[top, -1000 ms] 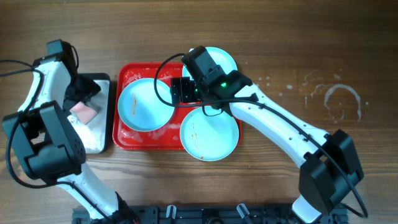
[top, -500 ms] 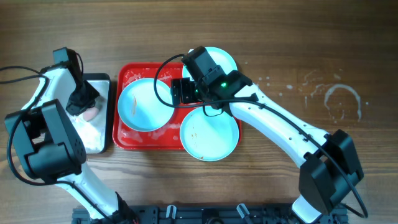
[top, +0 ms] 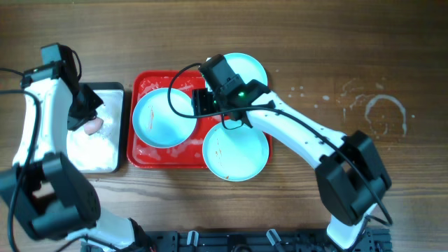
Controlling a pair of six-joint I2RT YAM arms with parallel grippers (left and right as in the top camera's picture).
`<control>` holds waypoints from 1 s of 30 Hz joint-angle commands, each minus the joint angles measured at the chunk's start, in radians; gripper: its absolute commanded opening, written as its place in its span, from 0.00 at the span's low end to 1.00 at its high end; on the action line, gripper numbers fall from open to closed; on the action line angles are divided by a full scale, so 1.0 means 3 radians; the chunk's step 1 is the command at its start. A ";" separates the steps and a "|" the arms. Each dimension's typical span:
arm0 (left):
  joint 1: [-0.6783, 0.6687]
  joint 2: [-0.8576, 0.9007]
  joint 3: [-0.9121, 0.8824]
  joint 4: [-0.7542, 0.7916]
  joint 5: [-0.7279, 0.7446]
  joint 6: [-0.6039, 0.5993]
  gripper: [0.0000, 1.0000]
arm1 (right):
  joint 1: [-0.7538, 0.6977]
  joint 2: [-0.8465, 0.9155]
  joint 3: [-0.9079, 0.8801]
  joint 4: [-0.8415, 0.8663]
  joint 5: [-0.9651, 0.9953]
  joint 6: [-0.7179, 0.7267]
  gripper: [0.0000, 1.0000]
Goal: Clean dirty plates on tray and stack at the side
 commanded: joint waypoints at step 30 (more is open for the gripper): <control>-0.0078 -0.0488 0.0067 -0.0186 0.0067 -0.0062 0.04 | 0.0139 0.0852 0.0029 0.0551 -0.0324 0.0532 0.31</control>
